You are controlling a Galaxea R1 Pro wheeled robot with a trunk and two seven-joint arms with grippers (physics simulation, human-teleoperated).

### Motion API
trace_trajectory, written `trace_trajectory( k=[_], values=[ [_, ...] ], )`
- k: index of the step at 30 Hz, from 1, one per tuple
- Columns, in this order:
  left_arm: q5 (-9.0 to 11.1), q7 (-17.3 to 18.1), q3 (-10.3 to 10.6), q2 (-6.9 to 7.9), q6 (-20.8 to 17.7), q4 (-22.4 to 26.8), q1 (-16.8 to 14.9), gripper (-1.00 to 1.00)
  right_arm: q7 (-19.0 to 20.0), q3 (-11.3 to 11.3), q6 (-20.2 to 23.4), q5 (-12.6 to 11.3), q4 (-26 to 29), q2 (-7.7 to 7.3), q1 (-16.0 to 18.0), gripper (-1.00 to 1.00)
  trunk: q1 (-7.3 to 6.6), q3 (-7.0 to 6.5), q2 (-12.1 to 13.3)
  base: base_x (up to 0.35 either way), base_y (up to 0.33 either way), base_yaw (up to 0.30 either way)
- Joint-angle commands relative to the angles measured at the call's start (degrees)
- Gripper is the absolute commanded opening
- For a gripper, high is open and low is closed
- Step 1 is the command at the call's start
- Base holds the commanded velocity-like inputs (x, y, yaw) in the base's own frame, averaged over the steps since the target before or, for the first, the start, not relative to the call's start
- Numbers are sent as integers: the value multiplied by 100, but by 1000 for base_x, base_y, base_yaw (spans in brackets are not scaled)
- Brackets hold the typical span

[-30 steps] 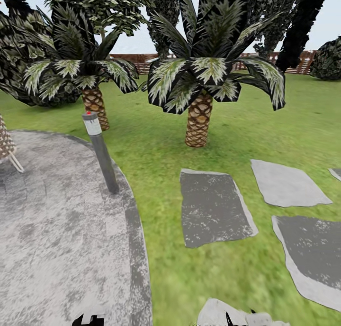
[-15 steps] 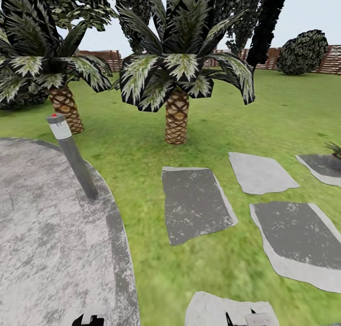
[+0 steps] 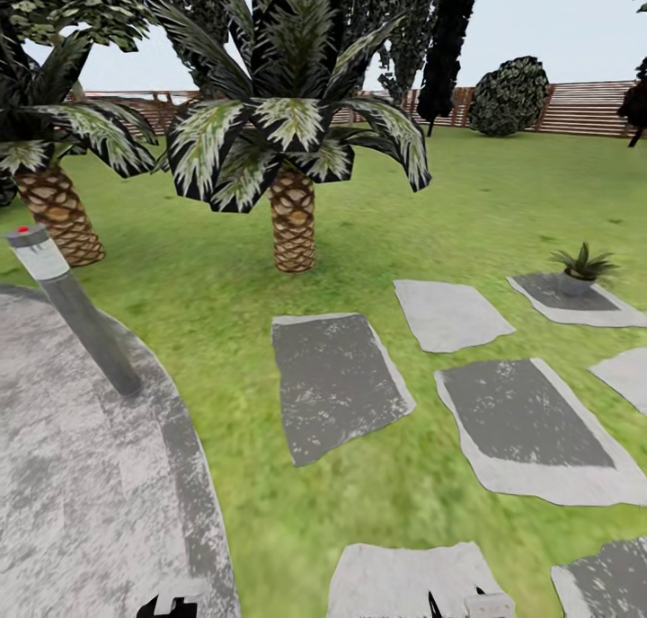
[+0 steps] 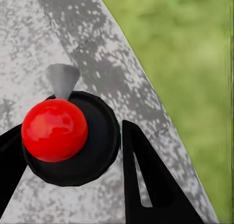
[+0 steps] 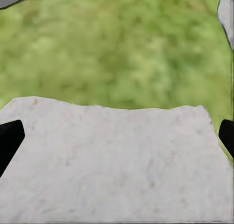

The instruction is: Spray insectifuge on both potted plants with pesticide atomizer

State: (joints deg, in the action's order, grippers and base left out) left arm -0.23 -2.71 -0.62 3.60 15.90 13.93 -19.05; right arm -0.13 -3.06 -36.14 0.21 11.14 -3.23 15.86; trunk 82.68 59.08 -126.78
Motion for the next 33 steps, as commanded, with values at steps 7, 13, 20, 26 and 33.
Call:
trace_trajectory(
  k=[7, 13, 20, 26, 33],
  values=[
    [-3, -11, -1, 0, 19, -4, -2, -100, -5, -28, -16, -3, -7, -3, 5, 100, -1, 4, -2, 0, 0, -300],
    [-3, -10, 0, 0, 19, -4, -2, -100, -5, -28, -16, -3, -7, -3, 5, 100, -1, 4, -2, 0, 0, -300],
    [-3, -10, -7, 0, 19, -3, -1, -100, -5, -28, -16, -3, -7, -3, 5, 100, -1, 4, -2, 0, 0, -300],
    [-3, -10, -2, 0, 19, 2, -1, -100, -5, -28, -16, -3, -7, -3, 5, 100, -1, 4, -2, 0, 0, -300],
    [-3, -11, 0, 0, 19, 0, -2, -100, -6, -28, -16, -3, -7, -3, 5, 100, -1, 4, -2, 0, 0, -300]
  ],
)
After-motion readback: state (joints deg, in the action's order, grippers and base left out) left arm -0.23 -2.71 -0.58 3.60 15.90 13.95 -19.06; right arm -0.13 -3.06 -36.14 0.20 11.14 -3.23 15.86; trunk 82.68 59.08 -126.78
